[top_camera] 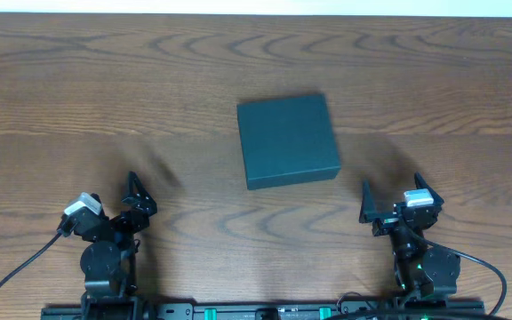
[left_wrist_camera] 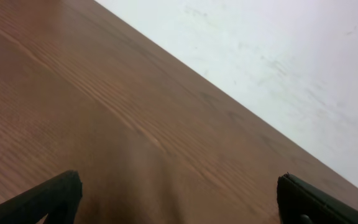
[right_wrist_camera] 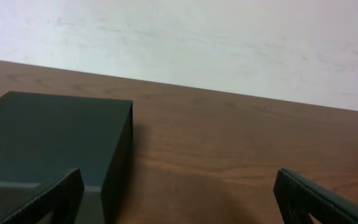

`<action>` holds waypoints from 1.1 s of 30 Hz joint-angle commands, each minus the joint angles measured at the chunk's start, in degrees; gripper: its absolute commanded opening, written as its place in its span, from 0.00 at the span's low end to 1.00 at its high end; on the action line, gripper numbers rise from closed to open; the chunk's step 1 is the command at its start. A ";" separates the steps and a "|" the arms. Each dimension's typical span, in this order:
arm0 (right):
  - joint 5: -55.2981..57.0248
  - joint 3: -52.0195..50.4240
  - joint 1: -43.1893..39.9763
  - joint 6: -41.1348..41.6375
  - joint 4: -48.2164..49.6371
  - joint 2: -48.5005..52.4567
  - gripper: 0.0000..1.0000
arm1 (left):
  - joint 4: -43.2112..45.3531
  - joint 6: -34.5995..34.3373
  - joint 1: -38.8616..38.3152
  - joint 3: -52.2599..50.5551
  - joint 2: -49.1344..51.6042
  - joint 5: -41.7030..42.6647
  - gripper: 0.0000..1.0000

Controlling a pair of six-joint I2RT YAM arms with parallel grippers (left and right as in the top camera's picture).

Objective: Pack container

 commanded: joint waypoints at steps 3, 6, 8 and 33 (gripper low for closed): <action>-0.61 -0.09 -0.61 -0.74 -0.17 -0.50 0.99 | -0.66 -0.50 -0.28 -1.90 -1.25 -0.09 0.99; -0.61 -0.09 -0.61 -0.74 -0.17 -0.50 0.99 | -0.63 -0.48 -0.28 -1.90 -2.16 -0.07 0.99; -0.61 -0.11 -0.61 -0.74 -0.17 -0.50 0.99 | -0.63 0.28 -0.28 -1.92 -2.71 0.22 0.99; -0.61 -0.09 -0.61 -0.74 -0.17 -0.48 0.99 | -0.72 36.00 -0.26 -2.12 -4.52 9.16 0.98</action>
